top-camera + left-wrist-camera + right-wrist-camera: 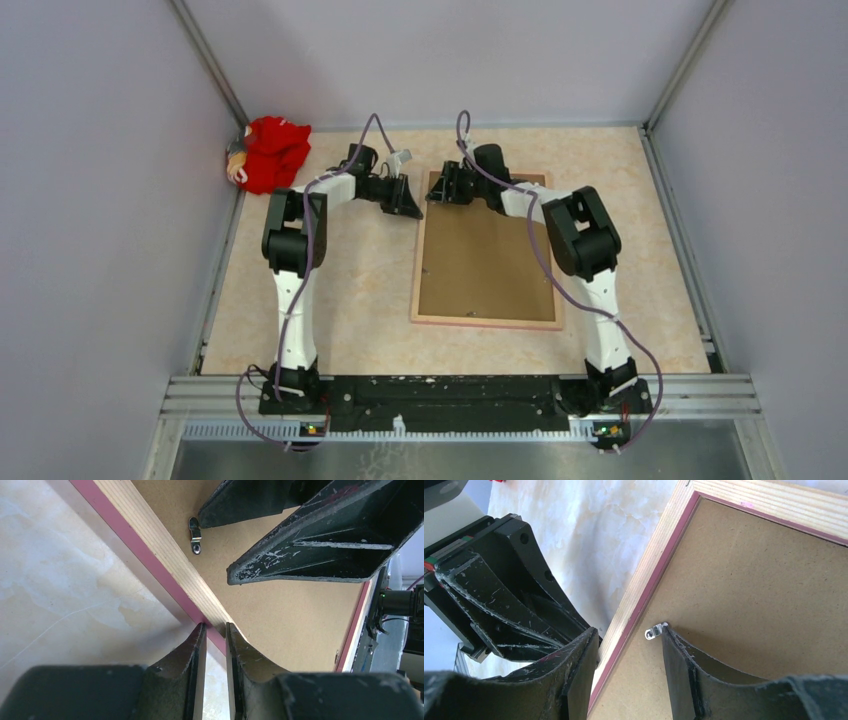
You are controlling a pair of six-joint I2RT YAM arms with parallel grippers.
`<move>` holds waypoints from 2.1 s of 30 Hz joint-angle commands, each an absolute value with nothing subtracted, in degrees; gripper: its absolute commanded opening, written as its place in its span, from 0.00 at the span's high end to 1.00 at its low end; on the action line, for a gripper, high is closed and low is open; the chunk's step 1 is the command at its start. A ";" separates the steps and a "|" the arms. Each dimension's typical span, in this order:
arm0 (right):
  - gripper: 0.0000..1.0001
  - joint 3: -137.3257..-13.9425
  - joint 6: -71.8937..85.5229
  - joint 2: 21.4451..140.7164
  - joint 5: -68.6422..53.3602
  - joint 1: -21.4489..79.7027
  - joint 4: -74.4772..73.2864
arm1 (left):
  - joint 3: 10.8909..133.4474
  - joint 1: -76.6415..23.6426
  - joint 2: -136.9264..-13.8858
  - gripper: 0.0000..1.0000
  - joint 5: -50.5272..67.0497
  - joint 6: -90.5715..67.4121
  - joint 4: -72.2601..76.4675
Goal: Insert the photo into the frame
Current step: Install the photo frame at the center of the board.
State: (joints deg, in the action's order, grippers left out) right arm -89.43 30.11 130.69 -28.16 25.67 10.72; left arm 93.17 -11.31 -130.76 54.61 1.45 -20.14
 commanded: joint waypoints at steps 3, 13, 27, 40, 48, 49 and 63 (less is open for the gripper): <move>0.50 -90.99 29.54 133.43 -27.60 26.03 10.80 | 91.65 -11.51 -130.32 0.75 52.86 3.67 -23.22; 0.51 -92.46 31.83 135.43 -30.42 26.79 12.49 | 91.76 -11.51 -130.43 0.75 53.00 4.00 -23.53; 0.55 -95.20 31.44 137.52 -36.30 26.71 11.25 | 91.90 -11.51 -130.72 0.75 52.89 4.63 -23.97; 0.59 -95.90 34.18 137.82 -42.96 26.72 11.98 | 92.29 -11.51 -131.02 0.75 52.71 4.65 -24.07; 0.59 -96.92 34.53 137.63 -44.28 26.73 11.35 | 92.37 -11.51 -130.88 0.75 52.53 4.73 -24.31; 0.59 -97.20 34.50 137.64 -44.37 26.72 11.07 | 92.42 -11.51 -130.88 0.75 52.52 4.81 -24.34; 0.39 -102.44 33.28 132.46 -41.00 23.01 7.09 | 94.55 -10.03 -129.07 0.73 53.15 6.55 -27.35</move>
State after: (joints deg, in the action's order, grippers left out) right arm -100.75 33.50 137.43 -41.30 25.06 5.17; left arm 93.67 -10.90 -130.76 55.46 3.68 -23.81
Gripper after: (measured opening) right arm 0.570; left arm 0.263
